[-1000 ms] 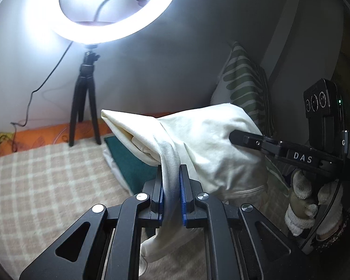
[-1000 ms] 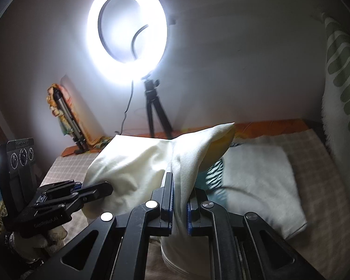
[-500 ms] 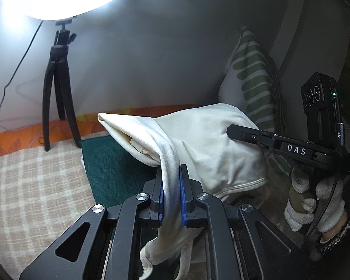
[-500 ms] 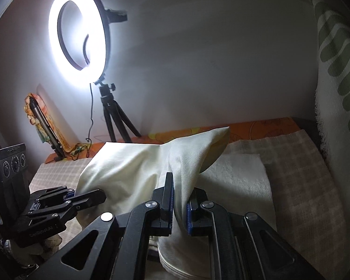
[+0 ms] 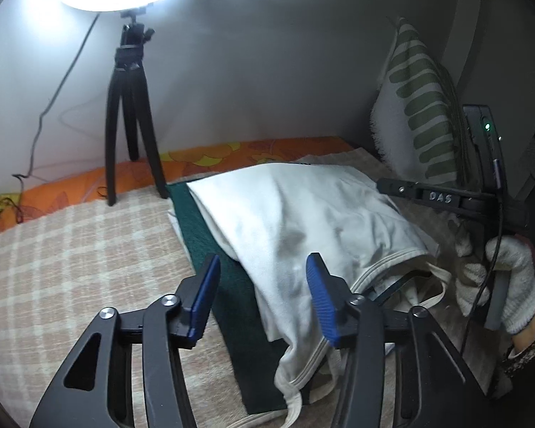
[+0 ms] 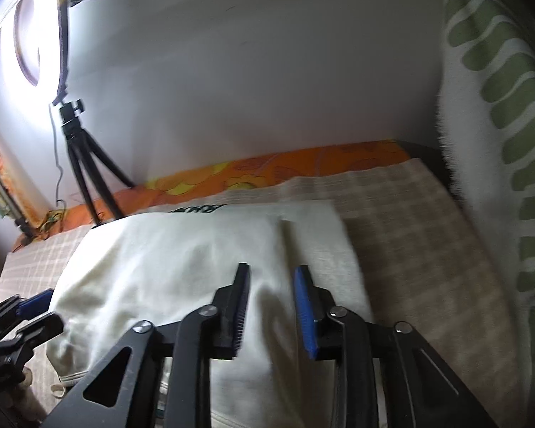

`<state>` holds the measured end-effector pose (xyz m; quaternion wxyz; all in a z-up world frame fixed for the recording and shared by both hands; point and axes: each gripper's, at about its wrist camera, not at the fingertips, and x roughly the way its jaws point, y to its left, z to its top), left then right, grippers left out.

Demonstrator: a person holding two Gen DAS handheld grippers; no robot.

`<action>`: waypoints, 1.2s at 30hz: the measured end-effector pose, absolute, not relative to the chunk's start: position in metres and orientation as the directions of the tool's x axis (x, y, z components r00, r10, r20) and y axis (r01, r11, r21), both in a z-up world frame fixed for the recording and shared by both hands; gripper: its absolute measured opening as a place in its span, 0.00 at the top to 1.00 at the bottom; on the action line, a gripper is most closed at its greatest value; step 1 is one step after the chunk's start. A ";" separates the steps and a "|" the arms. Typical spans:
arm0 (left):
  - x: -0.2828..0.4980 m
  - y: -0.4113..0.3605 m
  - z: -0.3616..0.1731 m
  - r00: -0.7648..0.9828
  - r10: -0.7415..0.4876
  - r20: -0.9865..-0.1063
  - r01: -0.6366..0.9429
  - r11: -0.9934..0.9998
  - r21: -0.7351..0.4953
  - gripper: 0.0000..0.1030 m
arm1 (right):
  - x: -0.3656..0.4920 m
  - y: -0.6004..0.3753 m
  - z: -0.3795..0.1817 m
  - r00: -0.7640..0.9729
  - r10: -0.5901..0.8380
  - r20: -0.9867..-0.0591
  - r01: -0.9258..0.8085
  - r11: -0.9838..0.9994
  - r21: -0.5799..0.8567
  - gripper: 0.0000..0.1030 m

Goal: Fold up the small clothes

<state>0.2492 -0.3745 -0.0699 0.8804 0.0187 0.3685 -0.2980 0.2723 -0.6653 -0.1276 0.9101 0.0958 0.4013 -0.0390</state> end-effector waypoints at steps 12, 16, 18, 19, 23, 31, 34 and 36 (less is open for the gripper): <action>0.219 -0.360 -0.048 0.598 -0.482 -0.640 0.537 0.834 -0.127 0.26 | 0.246 -0.646 -0.092 0.728 -0.064 -0.682 0.180 0.979 0.100 0.16; 0.208 -0.350 -0.037 0.608 -0.482 -0.631 0.533 0.837 -0.125 0.26 | 0.232 -0.635 -0.079 0.737 -0.082 -0.671 0.187 0.979 0.085 0.16; 0.202 -0.345 -0.032 0.616 -0.482 -0.623 0.531 0.838 -0.124 0.26 | 0.222 -0.629 -0.069 0.743 -0.088 -0.664 0.192 0.978 0.085 0.16; 0.198 -0.342 -0.029 0.620 -0.483 -0.619 0.530 0.839 -0.124 0.26 | 0.217 -0.626 -0.065 0.746 -0.090 -0.660 0.192 0.978 0.084 0.16; 0.182 -0.332 -0.017 0.633 -0.486 -0.603 0.529 0.840 -0.121 0.25 | 0.198 -0.614 -0.049 0.758 -0.107 -0.643 0.197 0.978 0.071 0.13; 0.142 -0.306 0.004 0.657 -0.492 -0.570 0.531 0.840 -0.113 0.25 | 0.154 -0.580 -0.023 0.784 -0.129 -0.607 0.191 0.981 0.039 0.06; 0.127 -0.295 0.010 0.671 -0.487 -0.558 0.526 0.844 -0.104 0.25 | 0.137 -0.566 -0.017 0.789 -0.141 -0.598 0.196 0.980 0.028 0.06; 0.119 -0.286 0.013 0.676 -0.488 -0.553 0.525 0.845 -0.104 0.25 | 0.124 -0.555 -0.013 0.799 -0.144 -0.584 0.198 0.980 0.029 0.05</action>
